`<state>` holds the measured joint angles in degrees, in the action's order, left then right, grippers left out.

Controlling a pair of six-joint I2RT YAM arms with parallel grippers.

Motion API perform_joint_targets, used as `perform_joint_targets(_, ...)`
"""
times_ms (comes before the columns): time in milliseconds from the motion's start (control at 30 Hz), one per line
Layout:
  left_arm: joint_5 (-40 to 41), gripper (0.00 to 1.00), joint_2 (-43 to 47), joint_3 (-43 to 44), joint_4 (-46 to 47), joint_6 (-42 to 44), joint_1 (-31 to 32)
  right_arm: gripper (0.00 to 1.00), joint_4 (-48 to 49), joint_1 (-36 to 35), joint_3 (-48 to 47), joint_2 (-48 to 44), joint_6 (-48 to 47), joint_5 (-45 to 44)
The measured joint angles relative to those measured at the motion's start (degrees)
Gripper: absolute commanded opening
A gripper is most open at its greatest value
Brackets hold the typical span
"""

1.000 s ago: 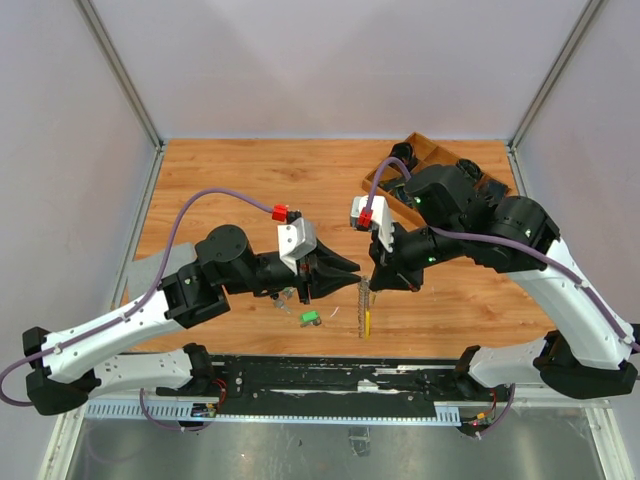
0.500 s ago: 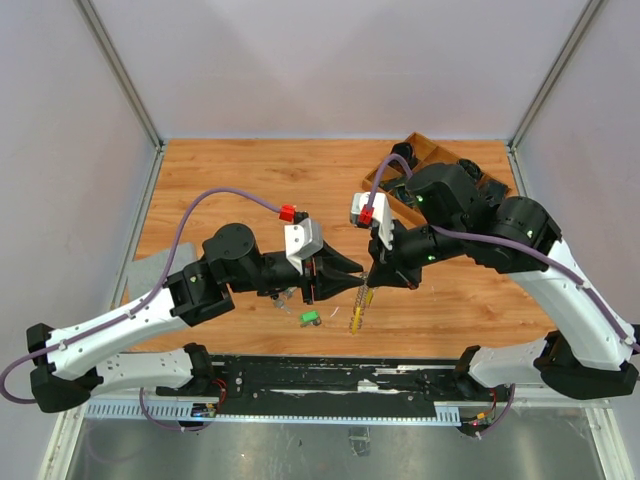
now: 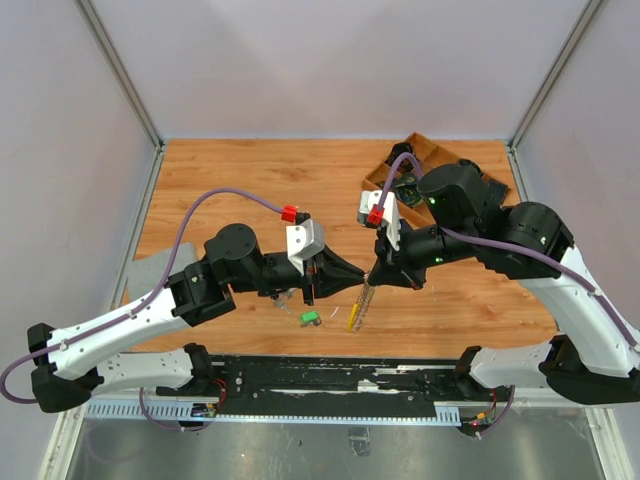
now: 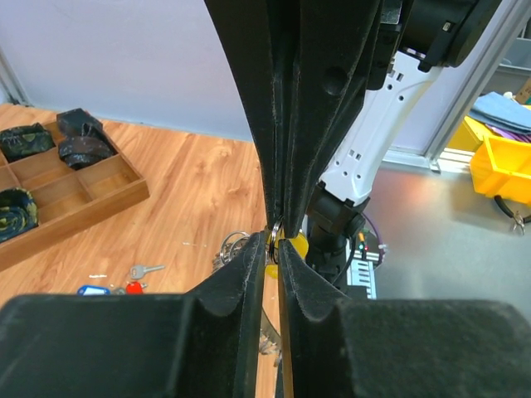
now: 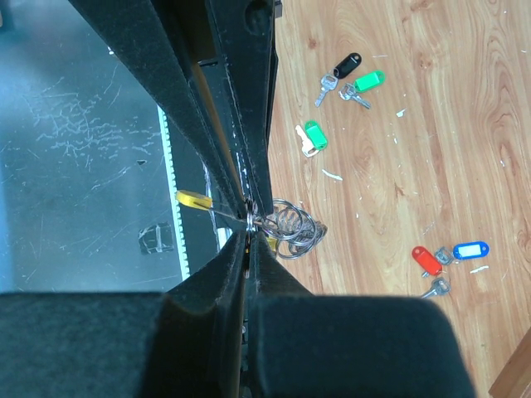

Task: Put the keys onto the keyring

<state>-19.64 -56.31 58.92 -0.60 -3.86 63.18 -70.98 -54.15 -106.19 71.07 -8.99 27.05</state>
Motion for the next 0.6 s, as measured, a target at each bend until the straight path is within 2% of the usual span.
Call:
perform_joint_targets(167, -0.5, 0.17, -0.3, 0.0, 0.0, 0.0, 0.0, 0.01, 0.9, 0.0, 0.8, -0.1, 0.0, 0.0)
perform_joint_targets(233, -0.6, 0.12, -0.5, 0.0, 0.0, 0.0, 0.0, 0.01, 0.9, 0.0, 1.2, -0.1, 0.0, 0.0)
perform_joint_targets(300, -0.7, 0.01, -0.6, 0.0, 0.0, -0.1, 0.0, 0.01, 1.0, 0.0, 1.5, -0.1, 0.0, 0.0)
perform_joint_targets(367, -0.7, 0.01, -0.6, 0.0, 0.0, 0.0, 0.0, 0.02, 1.1, 0.0, 1.6, -0.1, 0.0, -0.1)
perform_joint_targets(467, -0.6, 0.00, -0.6, 0.0, 0.0, -0.2, 0.0, 0.11, 1.5, 0.0, 1.8, -0.4, 0.0, -0.5)
perform_joint_targets(533, -0.4, 0.01, -0.6, 0.0, 0.1, -0.2, 0.0, 0.23, 2.2, 0.0, 2.4, -0.9, 0.3, -0.8)
perform_joint_targets(600, 0.0, 0.01, -0.6, 0.0, 0.0, -0.2, 0.0, 0.27, 3.6, 0.0, 3.3, -1.7, 0.7, -1.6)
